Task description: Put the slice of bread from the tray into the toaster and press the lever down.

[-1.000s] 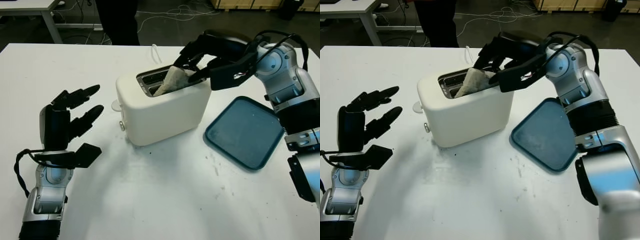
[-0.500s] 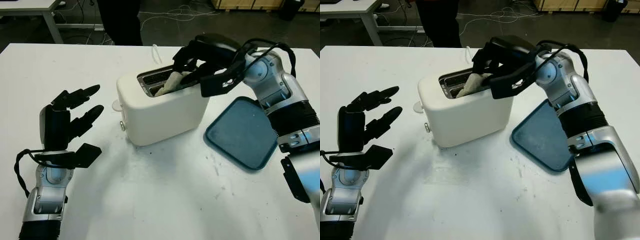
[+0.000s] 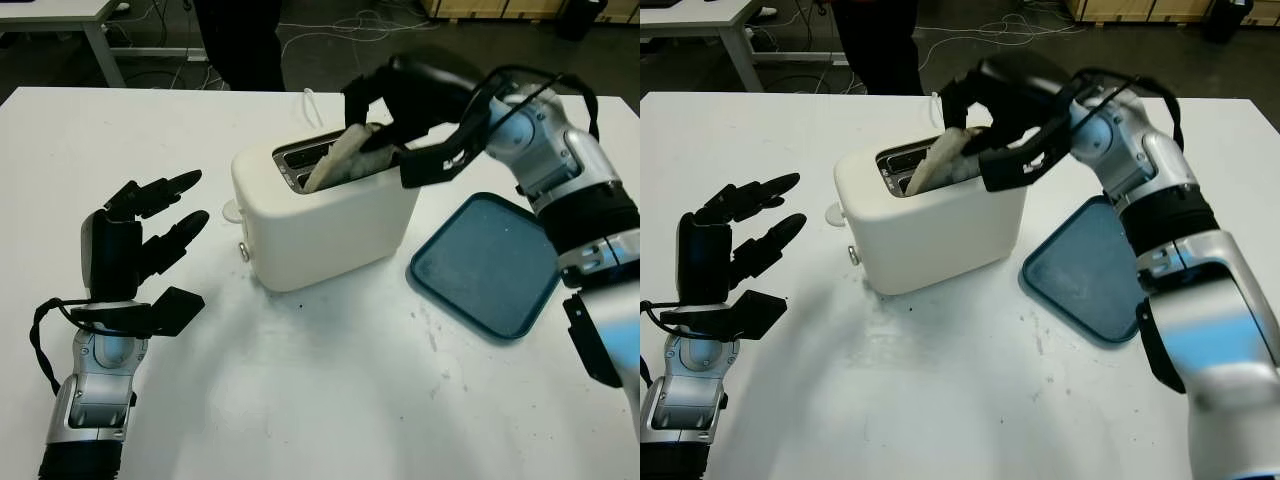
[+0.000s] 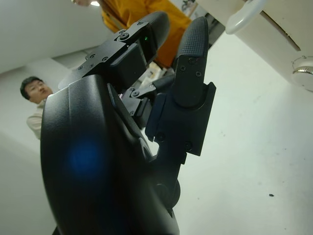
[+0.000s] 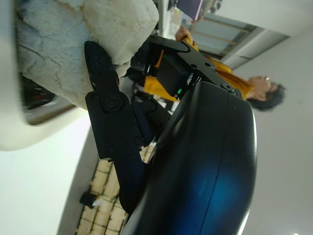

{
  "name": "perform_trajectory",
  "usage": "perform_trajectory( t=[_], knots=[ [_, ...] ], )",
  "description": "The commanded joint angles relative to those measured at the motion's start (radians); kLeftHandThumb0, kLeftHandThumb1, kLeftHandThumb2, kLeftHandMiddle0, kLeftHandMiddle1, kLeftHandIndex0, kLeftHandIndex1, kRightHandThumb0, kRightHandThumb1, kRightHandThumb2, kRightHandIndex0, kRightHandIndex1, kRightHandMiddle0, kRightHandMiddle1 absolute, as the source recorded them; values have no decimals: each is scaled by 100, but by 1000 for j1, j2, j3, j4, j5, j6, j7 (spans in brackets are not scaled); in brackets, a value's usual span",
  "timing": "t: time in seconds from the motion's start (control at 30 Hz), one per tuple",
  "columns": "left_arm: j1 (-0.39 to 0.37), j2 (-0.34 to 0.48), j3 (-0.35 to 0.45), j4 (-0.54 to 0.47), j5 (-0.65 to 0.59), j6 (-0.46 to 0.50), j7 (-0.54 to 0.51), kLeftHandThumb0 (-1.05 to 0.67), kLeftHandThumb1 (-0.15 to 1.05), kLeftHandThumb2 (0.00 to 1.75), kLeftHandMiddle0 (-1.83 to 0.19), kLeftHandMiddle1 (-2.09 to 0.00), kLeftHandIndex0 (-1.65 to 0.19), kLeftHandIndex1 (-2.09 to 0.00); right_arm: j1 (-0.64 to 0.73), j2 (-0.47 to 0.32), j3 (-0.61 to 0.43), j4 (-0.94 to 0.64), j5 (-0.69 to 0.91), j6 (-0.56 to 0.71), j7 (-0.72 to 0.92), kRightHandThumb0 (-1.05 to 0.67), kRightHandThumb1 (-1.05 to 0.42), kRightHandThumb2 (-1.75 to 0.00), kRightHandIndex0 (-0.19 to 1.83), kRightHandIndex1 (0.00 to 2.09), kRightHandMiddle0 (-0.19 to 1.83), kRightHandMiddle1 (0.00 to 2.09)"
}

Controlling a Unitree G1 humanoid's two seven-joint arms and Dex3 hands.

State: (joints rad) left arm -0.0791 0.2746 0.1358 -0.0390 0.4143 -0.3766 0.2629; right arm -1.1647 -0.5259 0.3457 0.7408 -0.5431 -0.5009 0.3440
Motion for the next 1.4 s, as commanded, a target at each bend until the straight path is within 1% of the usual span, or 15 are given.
perform_trajectory(
  t=[0.0, 0.1, 0.3, 0.5, 0.6, 0.73, 0.77, 0.83, 0.93, 1.03, 1.17, 1.23, 1.27, 1.3, 1.37],
  knots=[
    [7, 0, -3, -13, -4, 5, -3, -49, 92, 14, -61, -91, -93, 0, -49, 11, 6, 16, -7, -17, 0, -39, -92, -6, 110, 175, 87, 168],
    [5, 4, -3, -10, -1, -1, -3, -48, 92, 14, -62, -91, -93, 0, -86, 14, 30, 21, -28, -5, 28, -44, -92, -6, 110, 175, 87, 174],
    [4, 0, -3, -14, 0, 10, -1, -50, 92, 14, -63, -92, -93, 0, -143, 38, 47, -33, -16, 106, 213, -46, -92, -10, 111, 175, 86, 175],
    [1, 1, -5, -4, 1, -3, 5, -49, 92, 14, -63, -91, -93, 0, -145, 51, 79, -78, -40, 119, 278, -46, -92, -7, 109, 175, 90, 159],
    [3, 1, -4, -5, 7, -3, 10, -49, 92, 14, -63, -91, -93, 0, -138, 51, 101, -98, -56, 111, 296, -46, -92, -6, 109, 175, 90, 162],
    [9, -1, -1, -13, 7, 9, 8, -50, 92, 14, -63, -91, -93, 0, -121, 39, 136, -129, -91, 84, 309, -49, -91, -1, 109, 169, 99, 136],
    [8, 0, -1, -12, 7, 6, 7, -50, 92, 14, -63, -91, -93, 0, -116, 34, 144, -138, -99, 77, 311, -49, -91, -1, 109, 168, 100, 133],
    [9, 1, -1, -12, 7, 4, 7, -50, 92, 15, -63, -91, -93, 0, -107, 24, 153, -155, -113, 66, 311, -50, -91, 0, 109, 172, 97, 142],
    [10, -1, -3, -15, 5, 7, 4, -49, 92, 14, -63, -91, -93, 0, -102, 14, 160, -172, -132, 66, 316, -48, -92, 0, 107, 174, 94, 142],
    [7, -1, -4, -9, -1, -3, 4, -49, 92, 14, -63, -91, -93, 0, -104, 14, 162, -179, -145, 84, 332, -49, -92, -1, 105, 174, 89, 150],
    [8, -3, -3, -10, 4, 2, 8, -50, 92, 14, -63, -91, -94, 0, -102, 24, 140, -175, -103, 112, 384, -50, -87, 0, 92, 168, 77, 135],
    [8, -3, -4, -9, 8, 2, 11, -50, 92, 14, -64, -91, -94, 0, -103, 25, 132, -178, -88, 116, 409, -53, -86, 0, 74, 157, 66, 121],
    [8, -4, -4, -9, 6, 3, 10, -50, 92, 14, -64, -91, -94, 0, -106, 23, 131, -181, -85, 115, 420, -55, -86, 0, 56, 135, 62, 100],
    [8, -5, -5, -9, 4, 3, 9, -50, 92, 14, -64, -91, -94, 0, -109, 21, 131, -185, -85, 117, 430, -57, -87, 0, 49, 118, 62, 84],
    [9, -4, -5, -9, 4, 3, 6, -49, 92, 14, -63, -91, -94, 0, -114, 18, 130, -196, -91, 122, 437, -58, -87, 0, 43, 100, 67, 49]
  ],
)
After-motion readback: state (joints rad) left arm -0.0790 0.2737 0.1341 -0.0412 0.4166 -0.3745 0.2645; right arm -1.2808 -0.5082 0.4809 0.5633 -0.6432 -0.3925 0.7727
